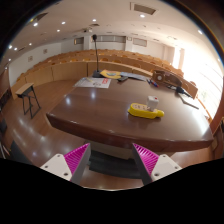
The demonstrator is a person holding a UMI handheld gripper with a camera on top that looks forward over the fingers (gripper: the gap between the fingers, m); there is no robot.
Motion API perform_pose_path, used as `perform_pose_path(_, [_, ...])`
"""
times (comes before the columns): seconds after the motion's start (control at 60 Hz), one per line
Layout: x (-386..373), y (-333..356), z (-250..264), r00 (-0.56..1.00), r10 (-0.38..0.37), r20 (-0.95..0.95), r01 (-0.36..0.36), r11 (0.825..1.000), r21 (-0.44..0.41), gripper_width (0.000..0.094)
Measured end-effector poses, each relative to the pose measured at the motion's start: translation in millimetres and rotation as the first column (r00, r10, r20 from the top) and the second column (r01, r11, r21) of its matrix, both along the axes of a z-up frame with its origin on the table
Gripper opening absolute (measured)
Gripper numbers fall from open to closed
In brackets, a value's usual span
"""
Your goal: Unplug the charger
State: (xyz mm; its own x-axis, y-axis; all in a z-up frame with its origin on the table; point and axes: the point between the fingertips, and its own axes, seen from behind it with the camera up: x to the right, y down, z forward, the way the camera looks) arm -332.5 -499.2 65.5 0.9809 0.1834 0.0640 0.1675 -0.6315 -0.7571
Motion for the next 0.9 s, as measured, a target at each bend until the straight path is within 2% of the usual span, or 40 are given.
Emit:
perform_pose_path(0.1, [59.7,31.1,-11.9,0.995,-0.101,0.025,0.101,0.995,0.013,0.0860])
perform_pose_path(0.217, [117.0,87.0,-4.6,0.981,-0.189,0.045,0.185,0.978,0.092,0.0864])
perform_pose_path(0.4, [152.6,188.1,5.4,0.974,-0.227,-0.001,0.222,0.956,0.193,0.0852])
perform_pose_path(0.5, [156.1,231.2,1.1,0.975,-0.221,-0.018,0.219,0.952,0.212,0.0835])
perform_pose_path(0.667, [149.0,276.7,-18.4,0.977,-0.209,-0.046,0.214,0.953,0.216,0.0631])
perform_pose_path(0.717, [148.1,282.6,-22.9,0.976,-0.211,-0.052,0.218,0.952,0.214,0.0508])
perform_pose_path(0.75, [147.9,287.2,-27.1,0.975,-0.214,-0.060,0.222,0.952,0.213,0.0385])
perform_pose_path(0.833, [148.2,289.1,-24.3,0.971,-0.222,-0.085,0.235,0.946,0.222,0.0365])
perform_pose_path(0.9, [147.8,288.1,-24.4,0.972,-0.217,-0.087,0.231,0.947,0.224,0.0295])
